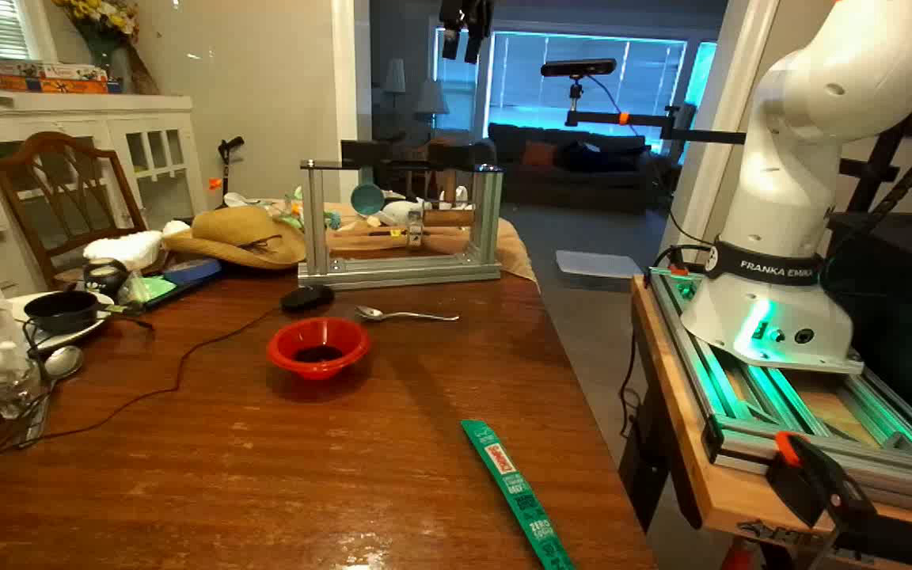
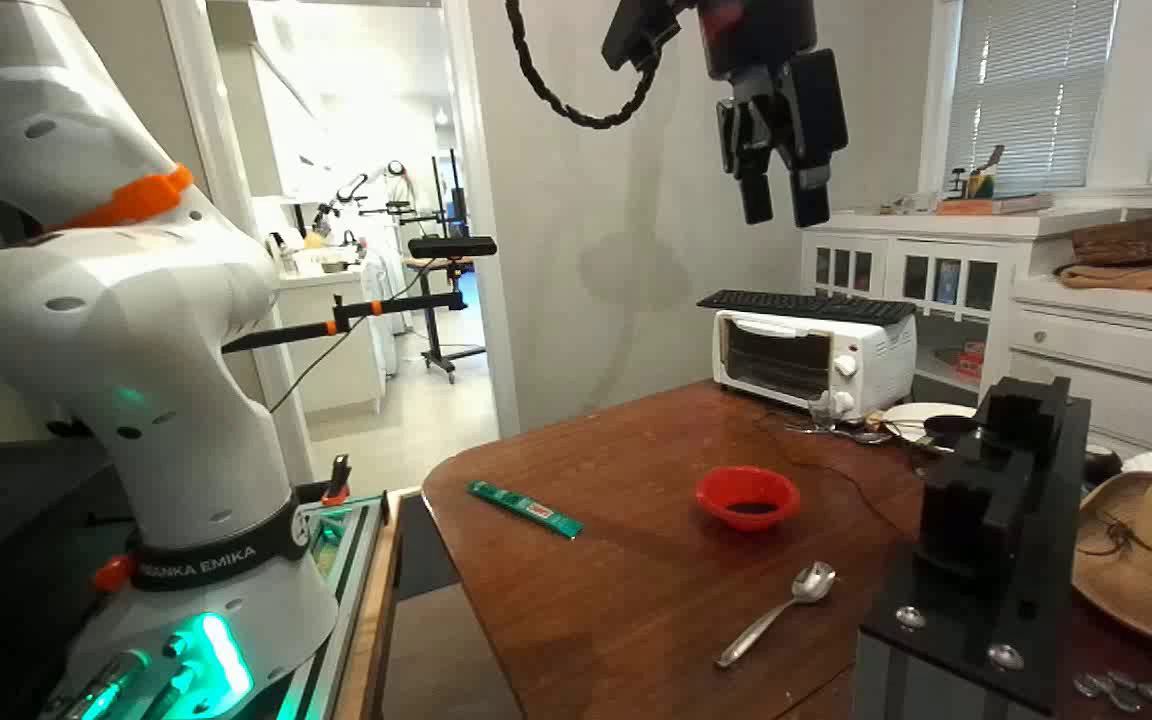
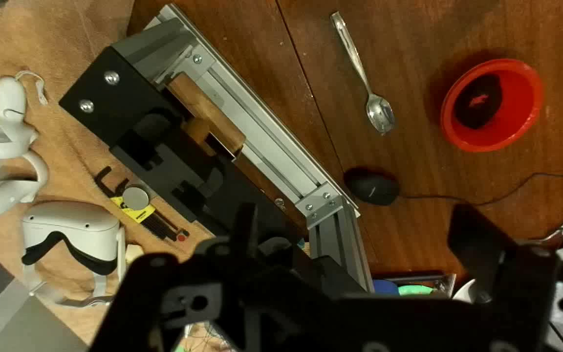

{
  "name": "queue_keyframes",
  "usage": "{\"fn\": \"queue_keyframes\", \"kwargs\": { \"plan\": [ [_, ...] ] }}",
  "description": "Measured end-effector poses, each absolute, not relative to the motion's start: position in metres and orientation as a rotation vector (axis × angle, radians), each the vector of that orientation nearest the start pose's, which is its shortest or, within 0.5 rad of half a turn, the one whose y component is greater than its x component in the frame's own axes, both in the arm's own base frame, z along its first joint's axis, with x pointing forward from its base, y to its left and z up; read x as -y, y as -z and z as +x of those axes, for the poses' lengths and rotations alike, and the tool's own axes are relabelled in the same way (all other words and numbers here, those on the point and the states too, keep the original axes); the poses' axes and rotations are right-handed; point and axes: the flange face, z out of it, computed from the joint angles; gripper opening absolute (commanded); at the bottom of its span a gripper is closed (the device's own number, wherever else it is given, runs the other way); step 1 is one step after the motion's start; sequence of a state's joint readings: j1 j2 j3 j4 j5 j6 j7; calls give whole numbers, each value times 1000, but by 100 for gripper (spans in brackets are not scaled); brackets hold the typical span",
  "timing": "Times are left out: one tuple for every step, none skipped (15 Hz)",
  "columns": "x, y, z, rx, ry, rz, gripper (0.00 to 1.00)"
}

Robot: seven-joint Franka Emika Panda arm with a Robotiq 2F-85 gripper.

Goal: Use a spoon to take a scoop out of the red bowl then empty it back into the bowl and place the spoon back

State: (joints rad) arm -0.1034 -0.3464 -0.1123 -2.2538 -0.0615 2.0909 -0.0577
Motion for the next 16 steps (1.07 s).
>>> {"fn": "queue_keyframes", "kwargs": {
  "plan": [
    [107, -519, 454, -205, 283, -3164, 100],
    [107, -519, 454, -205, 283, -3164, 100],
    [107, -519, 454, -205, 283, -3164, 100],
    [107, -519, 454, -205, 283, -3164, 100],
    [107, -519, 454, -205, 283, -3164, 100],
    [107, -519, 454, -205, 283, -3164, 100],
    [105, -518, 455, -199, 279, -3164, 100],
    [102, -514, 456, -185, 267, -3165, 100],
    [96, -508, 458, -166, 246, -3168, 100],
    [89, -499, 461, -140, 222, -3172, 100],
    [79, -488, 463, -106, 189, -3177, 100],
    [71, -478, 465, -72, 155, -3179, 100],
    [63, -466, 467, -30, 119, -3182, 100],
    [57, -455, 469, 11, 95, -3183, 100],
    [54, -443, 471, 48, 78, -3183, 100],
    [52, -430, 474, 77, 59, -3182, 100]
  ]
}}
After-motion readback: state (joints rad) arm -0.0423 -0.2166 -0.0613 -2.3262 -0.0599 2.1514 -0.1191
